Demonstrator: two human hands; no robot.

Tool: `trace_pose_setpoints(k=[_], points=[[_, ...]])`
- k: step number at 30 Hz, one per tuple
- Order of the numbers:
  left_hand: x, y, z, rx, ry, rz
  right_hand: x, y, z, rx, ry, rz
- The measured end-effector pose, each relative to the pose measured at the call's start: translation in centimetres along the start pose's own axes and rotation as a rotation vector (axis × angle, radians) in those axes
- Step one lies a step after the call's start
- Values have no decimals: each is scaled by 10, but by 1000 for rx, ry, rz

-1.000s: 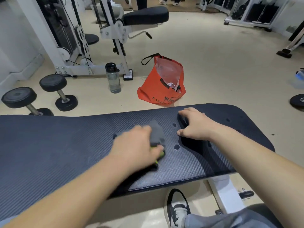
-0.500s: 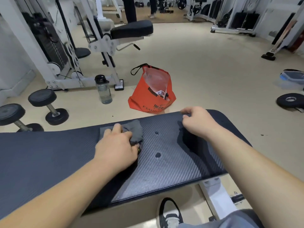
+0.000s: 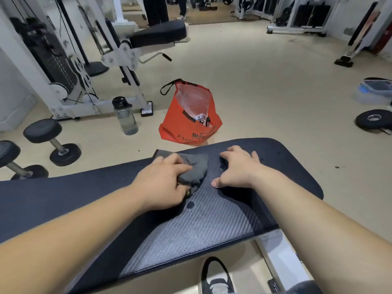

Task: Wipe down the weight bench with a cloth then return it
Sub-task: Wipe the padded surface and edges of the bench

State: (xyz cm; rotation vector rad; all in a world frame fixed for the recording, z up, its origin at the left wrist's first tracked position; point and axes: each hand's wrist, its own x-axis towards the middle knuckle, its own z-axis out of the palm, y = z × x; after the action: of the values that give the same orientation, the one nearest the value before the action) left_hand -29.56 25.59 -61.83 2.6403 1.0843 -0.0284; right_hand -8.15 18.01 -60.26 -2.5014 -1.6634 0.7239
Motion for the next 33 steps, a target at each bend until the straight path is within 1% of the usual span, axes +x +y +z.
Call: trace_pose_setpoints(k=[1,3,5,6,7,10,11,12,13,16,17,18,19,21,22,23,24,25,28,29,30,31,33], points=[[6,-8,-2,5,0,-6,0,-1,0,2,3,-1],[22,-20,-7,-17,51,-107,1,-1,1,1,12,0],[32,-17,-4,-55,126,-226,0,-1,1,9,16,5],[32,-10,1,-57,150,-233,0,0,1,18,19,7],[28,-2,8,-56,159,-188,0,0,1,23,24,5],[-2,6,13,-69,98,76,0,-1,2,26,23,5],[-3,-1,9,-65,75,119,1,-2,2,29,21,6],[1,-10,5,-53,63,109,1,-2,2,29,18,6],[8,-18,2,-58,77,59,1,-3,2,24,17,4],[26,-25,-2,-149,175,-208,-1,-3,1,25,31,-5],[26,-18,1,-156,191,-244,-2,-3,1,27,35,-7],[23,-10,4,-149,187,-241,-2,-2,1,27,37,-14],[13,-1,10,-129,181,-186,-2,-1,1,27,43,-24],[-19,12,17,-90,160,36,-2,0,1,37,53,-34],[-33,12,18,-87,134,120,-2,0,-1,46,59,-45],[-38,5,15,-77,124,173,-4,1,-3,59,61,-56],[-38,-3,12,-50,129,178,-7,2,-6,79,61,-60],[-35,-9,9,-18,147,125,-11,3,-9,100,64,-61],[-26,-4,7,-27,235,-239,-22,13,-17,189,119,-63],[-26,8,12,-18,258,-297,-25,20,-18,219,133,-55],[-30,22,18,-4,257,-293,-29,26,-18,243,145,-43],[-39,38,24,6,233,-235,-32,32,-18,257,156,-30],[-66,62,28,0,150,-49,-37,39,-20,270,177,-15]])
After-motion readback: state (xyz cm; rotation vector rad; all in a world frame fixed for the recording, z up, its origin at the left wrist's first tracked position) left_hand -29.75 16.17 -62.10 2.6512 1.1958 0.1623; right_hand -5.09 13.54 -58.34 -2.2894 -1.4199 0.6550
